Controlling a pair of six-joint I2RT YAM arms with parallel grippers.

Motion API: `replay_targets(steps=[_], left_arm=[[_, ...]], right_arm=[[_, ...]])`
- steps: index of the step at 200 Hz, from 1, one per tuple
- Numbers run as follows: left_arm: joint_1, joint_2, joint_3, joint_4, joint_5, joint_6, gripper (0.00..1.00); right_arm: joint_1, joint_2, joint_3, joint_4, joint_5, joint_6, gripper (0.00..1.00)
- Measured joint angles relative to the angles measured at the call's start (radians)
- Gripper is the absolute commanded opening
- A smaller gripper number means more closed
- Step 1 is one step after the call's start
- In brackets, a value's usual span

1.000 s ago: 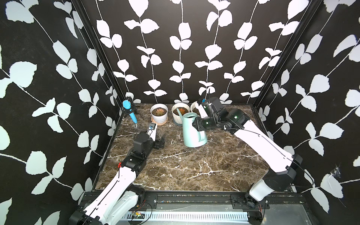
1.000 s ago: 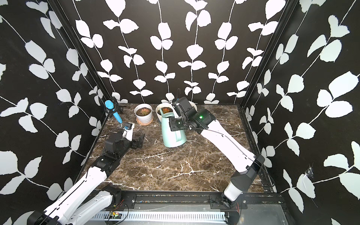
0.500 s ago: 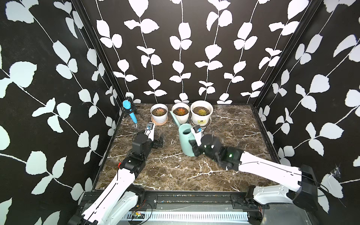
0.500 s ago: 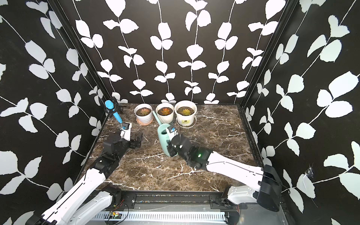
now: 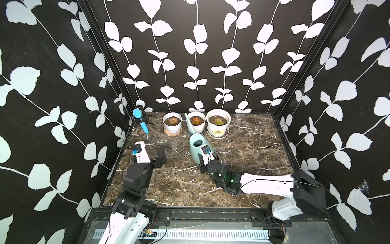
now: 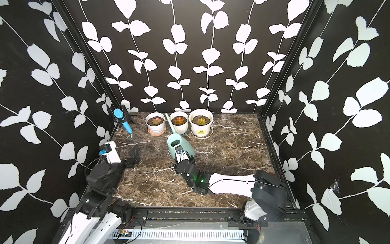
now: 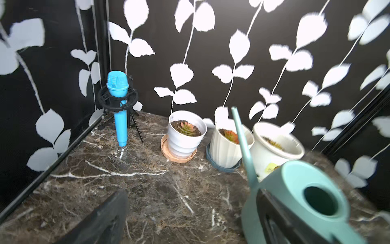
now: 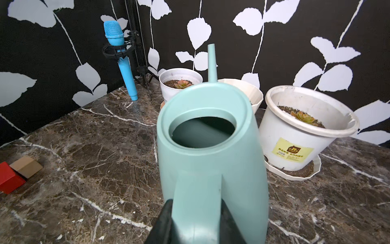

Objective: Water the succulent around the soil edge
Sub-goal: Place the watering can at the center of the board.

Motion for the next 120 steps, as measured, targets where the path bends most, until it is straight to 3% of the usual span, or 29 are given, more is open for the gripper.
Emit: replay_targets(steps=[34, 113, 120], left_arm=[[0.0, -0.088, -0.003, -0.124, 0.009, -0.093, 0.92], [0.0, -0.074, -0.003, -0.247, 0.09, -0.187, 0.9], [0.0, -0.074, -0.003, -0.248, 0.095, -0.193, 0.9]], right_arm=[[0.008, 0.062, 0.0, 0.084, 0.01, 0.049, 0.0], [0.048, 0.179, -0.003, 0.163, 0.016, 0.158, 0.0], [0.051, 0.191, -0.003, 0.167, 0.018, 0.165, 0.05]])
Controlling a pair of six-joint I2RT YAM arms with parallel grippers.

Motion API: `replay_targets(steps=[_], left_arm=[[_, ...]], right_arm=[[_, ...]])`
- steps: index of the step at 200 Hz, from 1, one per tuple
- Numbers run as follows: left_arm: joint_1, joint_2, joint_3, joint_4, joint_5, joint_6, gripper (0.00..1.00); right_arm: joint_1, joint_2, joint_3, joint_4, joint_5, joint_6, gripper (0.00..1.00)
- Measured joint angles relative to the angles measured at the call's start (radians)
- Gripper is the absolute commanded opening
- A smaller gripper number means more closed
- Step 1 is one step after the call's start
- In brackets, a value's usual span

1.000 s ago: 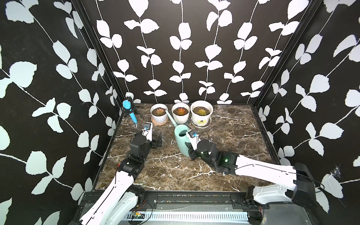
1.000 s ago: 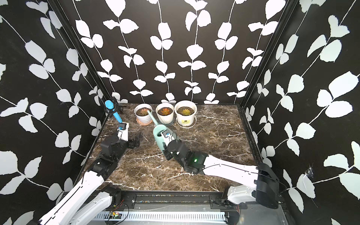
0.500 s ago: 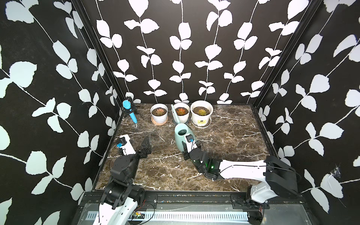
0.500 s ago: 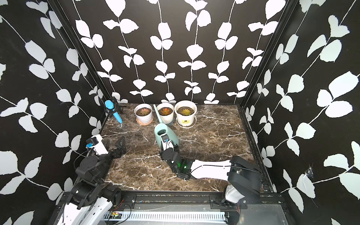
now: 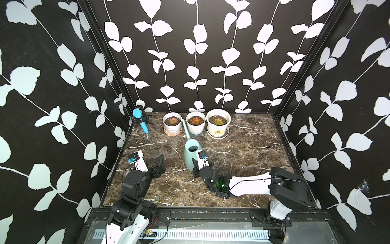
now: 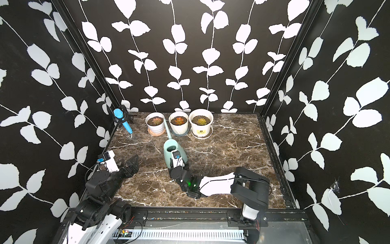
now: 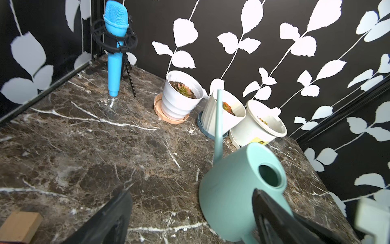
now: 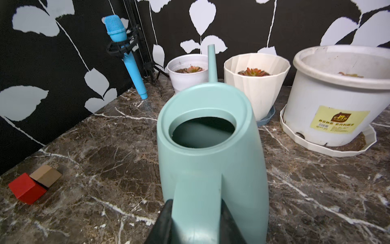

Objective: Water the succulent around the soil edge
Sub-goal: Place the watering can at the center of the board.

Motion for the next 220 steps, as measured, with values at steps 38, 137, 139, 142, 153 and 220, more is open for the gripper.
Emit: replay_targets(steps=[38, 137, 139, 142, 153, 220], left_arm=[[0.0, 0.03, -0.007, -0.005, 0.028, -0.024, 0.89], [0.0, 0.127, -0.01, -0.035, 0.103, -0.053, 0.91], [0.0, 0.129, -0.01, -0.036, 0.105, -0.056, 0.9], [0.0, 0.132, -0.01, -0.037, 0.106, -0.055, 0.89], [-0.001, 0.145, -0.011, -0.038, 0.12, -0.066, 0.84], [-0.32, 0.283, -0.013, -0.039, 0.054, -0.122, 0.75]], right_arm=[[0.002, 0.019, 0.0, 0.03, 0.008, 0.028, 0.4], [0.01, -0.048, 0.0, -0.157, 0.014, 0.122, 0.72], [0.01, -0.055, 0.0, -0.17, 0.012, 0.126, 0.72], [0.011, -0.067, 0.0, -0.187, 0.011, 0.13, 0.72], [0.012, -0.116, 0.0, -0.248, 0.01, 0.147, 0.71], [0.018, -0.668, -0.063, -0.602, 0.043, 0.202, 0.59]])
